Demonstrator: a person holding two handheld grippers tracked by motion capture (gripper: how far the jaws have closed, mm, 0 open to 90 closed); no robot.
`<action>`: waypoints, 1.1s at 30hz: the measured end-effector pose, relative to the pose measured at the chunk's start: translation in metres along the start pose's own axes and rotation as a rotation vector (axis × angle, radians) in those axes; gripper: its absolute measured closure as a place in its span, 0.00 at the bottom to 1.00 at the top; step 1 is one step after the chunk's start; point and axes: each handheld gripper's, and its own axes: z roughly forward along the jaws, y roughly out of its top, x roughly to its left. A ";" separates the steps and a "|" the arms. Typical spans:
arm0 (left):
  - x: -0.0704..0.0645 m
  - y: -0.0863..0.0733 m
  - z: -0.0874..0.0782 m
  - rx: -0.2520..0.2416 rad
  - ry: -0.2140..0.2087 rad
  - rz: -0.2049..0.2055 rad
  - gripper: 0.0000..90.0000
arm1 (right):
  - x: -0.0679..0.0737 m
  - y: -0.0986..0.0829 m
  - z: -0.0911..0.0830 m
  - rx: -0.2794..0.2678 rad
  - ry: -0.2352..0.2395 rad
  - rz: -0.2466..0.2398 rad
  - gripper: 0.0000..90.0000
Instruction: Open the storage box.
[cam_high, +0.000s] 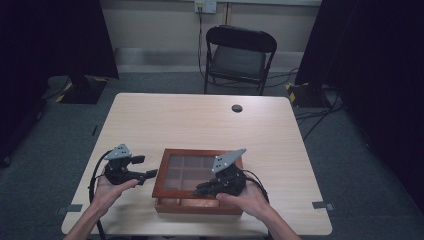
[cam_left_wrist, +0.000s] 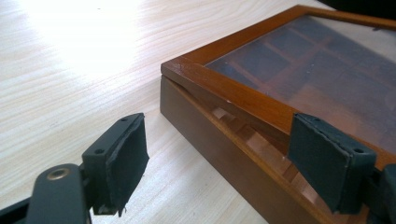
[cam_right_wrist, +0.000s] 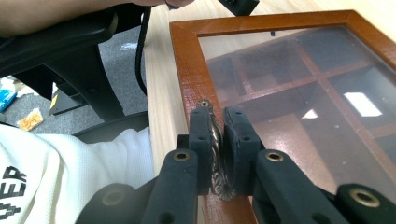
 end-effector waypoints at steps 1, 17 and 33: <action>0.001 0.000 -0.001 -0.003 0.004 0.001 0.22 | 0.000 0.001 -0.001 -0.001 -0.001 -0.001 0.92; -0.005 -0.006 0.013 0.071 -0.048 0.058 0.21 | -0.005 0.024 -0.018 -0.025 -0.012 -0.007 0.92; -0.024 0.002 0.016 -0.038 -0.138 0.048 0.25 | -0.006 0.029 -0.024 -0.047 -0.032 -0.021 0.92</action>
